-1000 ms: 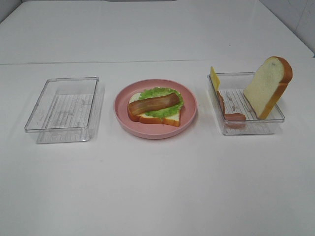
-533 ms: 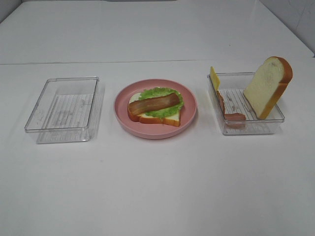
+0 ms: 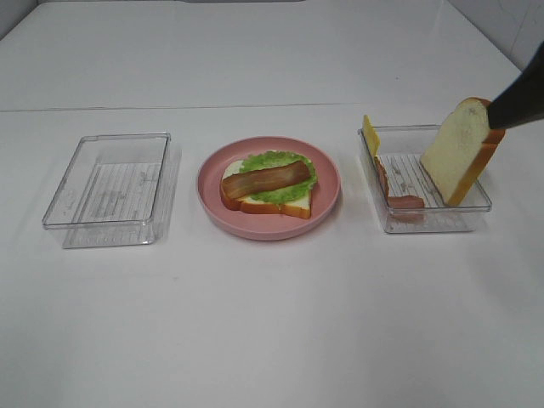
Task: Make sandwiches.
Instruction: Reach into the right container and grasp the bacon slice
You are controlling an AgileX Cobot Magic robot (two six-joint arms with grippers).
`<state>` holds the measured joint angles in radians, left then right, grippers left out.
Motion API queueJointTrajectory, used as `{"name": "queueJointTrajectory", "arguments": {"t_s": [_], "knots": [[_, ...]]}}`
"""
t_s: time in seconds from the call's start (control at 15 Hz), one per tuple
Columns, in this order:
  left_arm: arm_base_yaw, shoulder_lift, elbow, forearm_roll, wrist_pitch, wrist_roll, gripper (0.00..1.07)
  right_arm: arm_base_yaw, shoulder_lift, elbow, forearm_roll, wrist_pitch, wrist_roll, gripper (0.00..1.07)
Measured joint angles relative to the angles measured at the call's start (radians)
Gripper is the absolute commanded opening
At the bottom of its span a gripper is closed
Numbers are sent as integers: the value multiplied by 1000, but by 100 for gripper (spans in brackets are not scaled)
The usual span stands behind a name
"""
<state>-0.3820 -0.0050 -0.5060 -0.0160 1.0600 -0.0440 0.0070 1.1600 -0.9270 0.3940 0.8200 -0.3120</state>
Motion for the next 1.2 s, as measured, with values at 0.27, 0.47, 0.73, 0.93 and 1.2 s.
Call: {"name": "queueJointTrajectory", "arguments": {"t_s": [0.27,0.47,0.73,0.93,1.2], "knots": [[0,0,0,0,-1,10,75,48,288,-205,44,58,-43,69],[0,0,0,3,-2,10,75,169,473,-349,-3,70,30,65],[0,0,0,3,-2,10,75,220,695,-547,-121,157,214,65],[0,0,0,3,-2,10,75,220,807,-641,-162,206,240,65],[0,0,0,3,-2,10,75,220,938,-694,-210,209,241,64]]}}
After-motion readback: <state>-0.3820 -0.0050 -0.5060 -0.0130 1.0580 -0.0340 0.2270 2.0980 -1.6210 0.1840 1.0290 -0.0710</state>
